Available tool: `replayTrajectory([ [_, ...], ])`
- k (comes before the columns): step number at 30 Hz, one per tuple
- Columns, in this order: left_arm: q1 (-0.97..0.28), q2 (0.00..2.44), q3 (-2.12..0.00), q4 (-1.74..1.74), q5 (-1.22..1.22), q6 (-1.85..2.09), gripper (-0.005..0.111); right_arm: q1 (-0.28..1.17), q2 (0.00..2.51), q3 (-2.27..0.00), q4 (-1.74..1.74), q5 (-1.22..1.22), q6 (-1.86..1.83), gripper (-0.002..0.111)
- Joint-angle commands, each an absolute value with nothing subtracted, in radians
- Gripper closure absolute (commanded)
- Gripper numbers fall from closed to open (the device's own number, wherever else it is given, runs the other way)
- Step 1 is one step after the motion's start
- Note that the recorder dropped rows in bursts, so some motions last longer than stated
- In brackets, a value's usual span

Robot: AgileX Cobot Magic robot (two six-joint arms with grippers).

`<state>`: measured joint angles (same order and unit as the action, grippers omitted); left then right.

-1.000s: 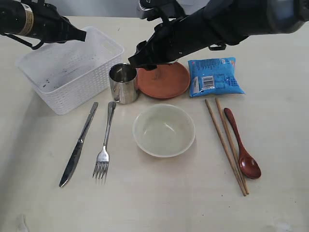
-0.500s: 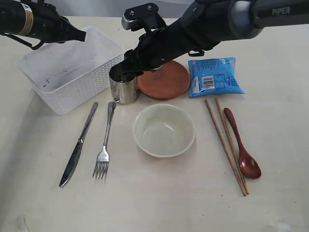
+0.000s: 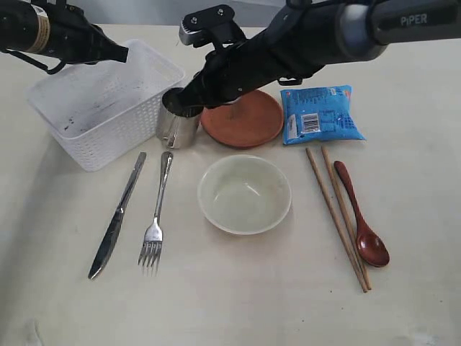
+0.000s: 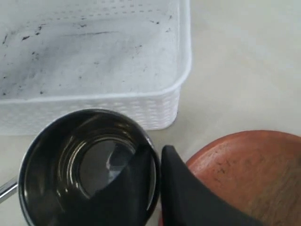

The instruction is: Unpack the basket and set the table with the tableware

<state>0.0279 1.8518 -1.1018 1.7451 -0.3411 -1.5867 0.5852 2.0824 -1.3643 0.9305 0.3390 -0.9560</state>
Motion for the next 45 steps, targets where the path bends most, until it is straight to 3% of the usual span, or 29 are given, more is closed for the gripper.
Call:
replayTrajectory([
  [1, 0.025, 1.850, -1.108, 1.744, -0.329, -1.569, 0.106, 0.583, 2.080, -1.371, 0.941, 0.263, -0.955, 0.109],
  [14, 0.025, 1.849, -1.134, 1.744, -0.255, -1.557, 0.106, 0.631, 2.081, -1.378, 0.941, 0.119, -1.006, 0.109],
  [25, 0.025, 1.835, -1.141, 1.744, -0.261, -1.557, 0.106, 0.643, 2.197, -1.578, 0.938, 0.269, -0.990, 0.109],
  [34, 0.025, 1.792, -1.141, 1.744, -0.258, -1.562, 0.106, 0.641, 2.197, -1.580, 0.757, 0.372, -0.891, 0.109],
  [45, 0.025, 1.792, -1.141, 1.744, -0.258, -1.569, 0.106, 0.641, 2.197, -1.580, 0.632, 0.325, -0.799, 0.108],
])
